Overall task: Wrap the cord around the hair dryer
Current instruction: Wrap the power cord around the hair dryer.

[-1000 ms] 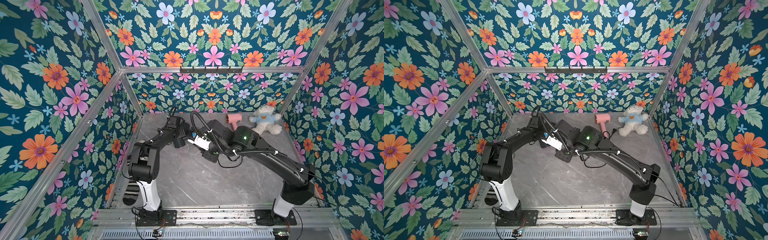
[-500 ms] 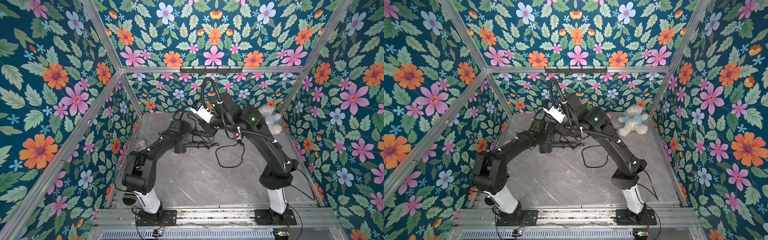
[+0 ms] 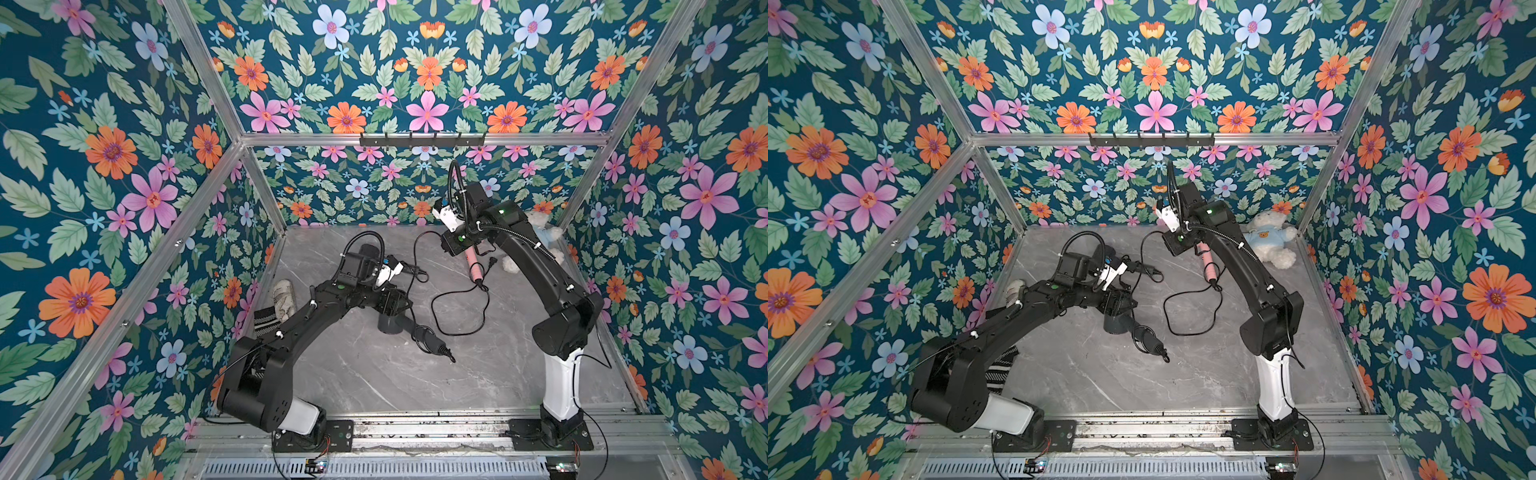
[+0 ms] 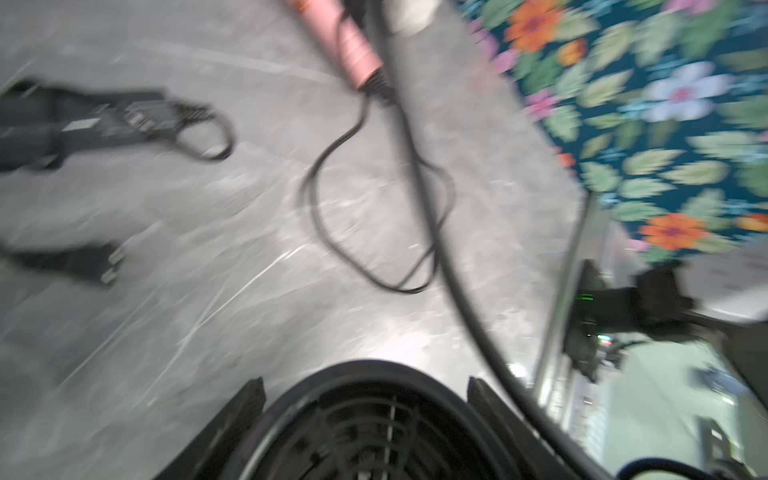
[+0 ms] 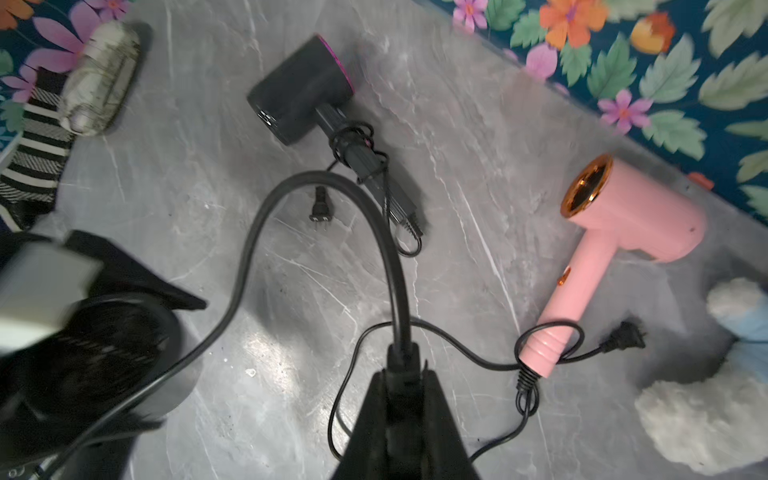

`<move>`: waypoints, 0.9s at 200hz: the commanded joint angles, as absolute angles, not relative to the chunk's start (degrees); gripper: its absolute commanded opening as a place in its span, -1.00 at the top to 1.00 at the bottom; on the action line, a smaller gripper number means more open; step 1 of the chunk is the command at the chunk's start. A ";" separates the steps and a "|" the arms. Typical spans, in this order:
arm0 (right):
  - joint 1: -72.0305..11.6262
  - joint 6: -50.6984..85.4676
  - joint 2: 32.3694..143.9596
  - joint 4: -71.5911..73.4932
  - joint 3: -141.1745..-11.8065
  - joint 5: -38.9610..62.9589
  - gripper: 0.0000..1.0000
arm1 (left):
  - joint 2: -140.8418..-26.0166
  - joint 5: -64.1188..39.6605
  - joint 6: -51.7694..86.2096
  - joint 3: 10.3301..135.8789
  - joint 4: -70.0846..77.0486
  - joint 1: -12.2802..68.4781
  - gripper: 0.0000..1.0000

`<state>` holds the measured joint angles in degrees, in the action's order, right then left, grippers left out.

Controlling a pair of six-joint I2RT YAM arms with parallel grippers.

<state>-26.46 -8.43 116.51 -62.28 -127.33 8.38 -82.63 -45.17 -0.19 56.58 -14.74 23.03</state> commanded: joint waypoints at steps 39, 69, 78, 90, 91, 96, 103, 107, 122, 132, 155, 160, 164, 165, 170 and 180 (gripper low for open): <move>-24.75 -5.85 112.91 -49.70 -106.32 12.20 1.00 | -76.99 -54.11 27.03 49.52 20.01 15.13 1.00; -24.78 -4.12 109.28 -44.51 -94.17 13.42 1.00 | -77.85 -44.32 38.85 50.33 22.01 12.34 1.00; -24.81 -3.48 108.21 -43.05 -90.87 13.77 1.00 | -78.45 -39.43 40.44 51.66 18.50 11.93 1.00; -25.41 -2.84 106.88 -41.84 -86.97 13.60 1.00 | -79.31 -31.65 40.00 53.99 11.81 11.92 1.00; -25.45 -2.78 106.70 -41.70 -86.73 13.61 1.00 | -79.38 -31.03 40.08 54.11 11.35 11.94 1.00; -25.91 -2.57 106.32 -41.50 -85.41 13.54 1.00 | -79.54 -27.51 40.34 54.83 9.44 11.97 1.00; -26.74 -2.29 105.65 -41.40 -83.71 13.37 1.00 | -79.84 -23.88 41.23 54.97 8.67 11.96 1.00; -27.30 -2.27 105.21 -41.40 -82.86 13.11 1.00 | -79.99 -21.82 41.72 54.86 8.70 11.95 1.00; -29.55 -2.22 103.87 -42.76 -80.75 11.00 1.00 | -80.39 -14.09 43.08 55.00 6.69 12.04 1.00; -30.96 -1.60 102.63 -43.84 -79.79 10.58 1.00 | -80.62 -8.51 43.02 55.02 5.48 12.08 1.00; -34.66 -0.54 98.36 -46.99 -78.39 8.62 1.00 | -81.41 4.76 41.12 54.84 2.33 12.56 1.00; -35.53 -0.34 97.55 -47.94 -78.58 7.85 1.00 | -81.68 7.55 40.34 54.87 1.74 12.75 1.00; -36.21 -0.27 96.93 -48.92 -78.79 6.98 1.00 | -82.01 9.55 39.50 54.93 1.28 12.88 1.00; -36.43 -0.22 96.76 -49.20 -78.86 6.74 1.00 | -82.09 10.00 39.26 54.93 1.17 12.90 1.00; -37.32 -0.11 96.08 -50.72 -79.40 5.67 1.00 | -82.66 12.83 38.35 55.04 0.55 13.16 1.00; -39.38 -0.16 95.55 -53.43 -80.76 3.74 1.00 | -83.82 17.35 36.31 55.61 -0.68 13.57 1.00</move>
<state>-36.23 -1.39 97.30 -46.98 -79.00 8.71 -82.15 -0.82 39.79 54.59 1.87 12.86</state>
